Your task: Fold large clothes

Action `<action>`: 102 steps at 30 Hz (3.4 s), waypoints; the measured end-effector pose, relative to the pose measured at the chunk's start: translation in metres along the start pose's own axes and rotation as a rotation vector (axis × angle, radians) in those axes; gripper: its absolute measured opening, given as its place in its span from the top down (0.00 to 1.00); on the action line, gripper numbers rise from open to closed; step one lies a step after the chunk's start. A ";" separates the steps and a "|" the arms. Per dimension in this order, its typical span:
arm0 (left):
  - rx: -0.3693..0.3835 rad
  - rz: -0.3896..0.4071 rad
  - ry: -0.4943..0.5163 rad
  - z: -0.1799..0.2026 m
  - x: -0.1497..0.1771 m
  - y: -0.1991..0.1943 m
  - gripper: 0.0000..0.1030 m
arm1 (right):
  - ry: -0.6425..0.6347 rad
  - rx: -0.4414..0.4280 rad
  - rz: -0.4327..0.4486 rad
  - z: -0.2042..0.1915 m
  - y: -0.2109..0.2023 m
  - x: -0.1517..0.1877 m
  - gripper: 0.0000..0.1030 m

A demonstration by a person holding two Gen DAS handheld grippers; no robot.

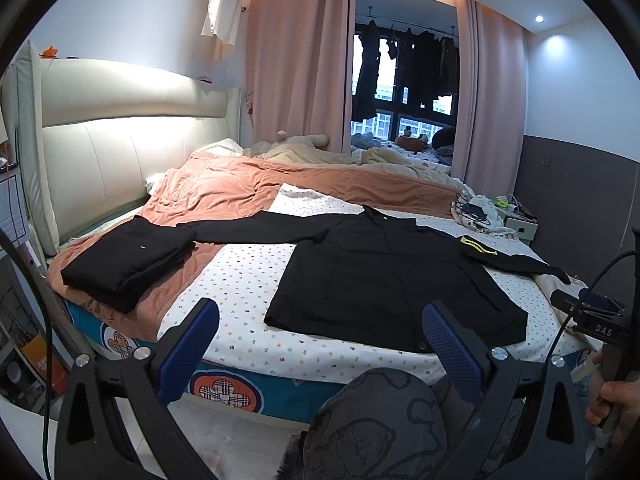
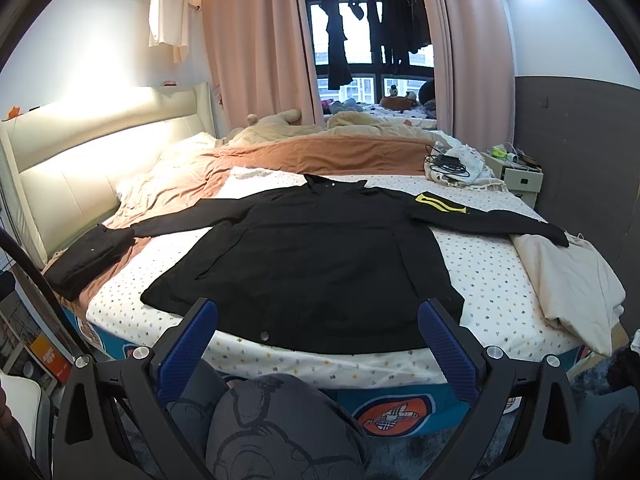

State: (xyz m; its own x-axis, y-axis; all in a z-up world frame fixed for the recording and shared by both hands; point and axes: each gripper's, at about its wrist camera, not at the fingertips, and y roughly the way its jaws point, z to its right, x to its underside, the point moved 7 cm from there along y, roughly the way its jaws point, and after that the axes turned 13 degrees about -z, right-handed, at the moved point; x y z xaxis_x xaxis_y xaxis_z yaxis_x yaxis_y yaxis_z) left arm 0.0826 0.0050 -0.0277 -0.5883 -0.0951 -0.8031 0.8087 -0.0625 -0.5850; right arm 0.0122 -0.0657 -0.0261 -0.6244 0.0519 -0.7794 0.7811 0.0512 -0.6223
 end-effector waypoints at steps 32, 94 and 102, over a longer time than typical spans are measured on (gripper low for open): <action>-0.095 -0.057 -0.041 -0.048 -0.124 0.150 0.00 | 0.018 -0.194 -0.031 -0.011 0.172 -0.145 0.02; -0.197 -0.535 -0.643 -0.279 -0.166 0.574 0.54 | 0.273 -0.380 -0.346 -0.068 0.579 -0.328 0.44; -0.257 -0.447 -0.598 -0.285 -0.202 0.562 0.95 | 0.310 -0.494 -0.419 -0.084 0.622 -0.317 0.54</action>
State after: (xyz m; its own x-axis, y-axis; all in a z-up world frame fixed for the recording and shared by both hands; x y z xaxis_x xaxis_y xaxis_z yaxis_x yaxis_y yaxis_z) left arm 0.6546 0.2727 -0.2264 -0.6954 -0.6381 -0.3304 0.4266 0.0035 -0.9045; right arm 0.6955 0.0333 -0.1598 -0.9017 0.2065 -0.3799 0.4264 0.5707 -0.7018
